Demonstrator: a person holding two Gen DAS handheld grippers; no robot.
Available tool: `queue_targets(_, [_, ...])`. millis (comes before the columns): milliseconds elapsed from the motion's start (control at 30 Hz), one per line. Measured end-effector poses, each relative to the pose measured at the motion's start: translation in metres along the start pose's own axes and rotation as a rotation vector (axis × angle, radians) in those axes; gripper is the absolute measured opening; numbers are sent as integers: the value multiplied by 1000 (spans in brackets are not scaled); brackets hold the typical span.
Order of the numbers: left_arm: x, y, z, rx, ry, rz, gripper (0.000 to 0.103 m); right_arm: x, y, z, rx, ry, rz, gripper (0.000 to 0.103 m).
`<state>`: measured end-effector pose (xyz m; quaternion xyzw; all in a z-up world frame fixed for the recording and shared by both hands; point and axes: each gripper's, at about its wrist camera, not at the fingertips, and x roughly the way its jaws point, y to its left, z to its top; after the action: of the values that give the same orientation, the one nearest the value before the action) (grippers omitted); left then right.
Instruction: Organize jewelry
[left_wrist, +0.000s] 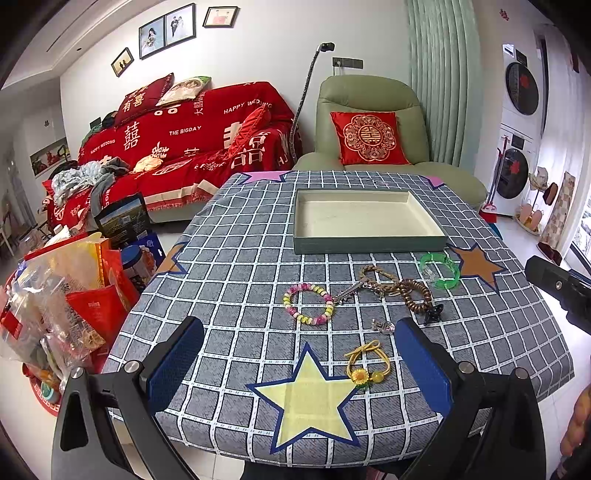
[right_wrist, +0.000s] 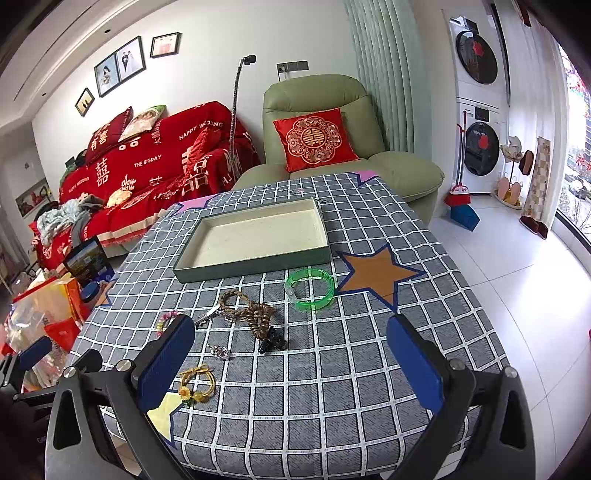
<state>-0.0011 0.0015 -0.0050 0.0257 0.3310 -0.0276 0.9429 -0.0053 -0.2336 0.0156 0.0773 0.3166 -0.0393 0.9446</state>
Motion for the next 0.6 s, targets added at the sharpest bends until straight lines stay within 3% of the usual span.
queue_targets(600, [4, 1, -1, -12, 10, 5, 103, 0, -1, 0, 5, 3, 4, 103])
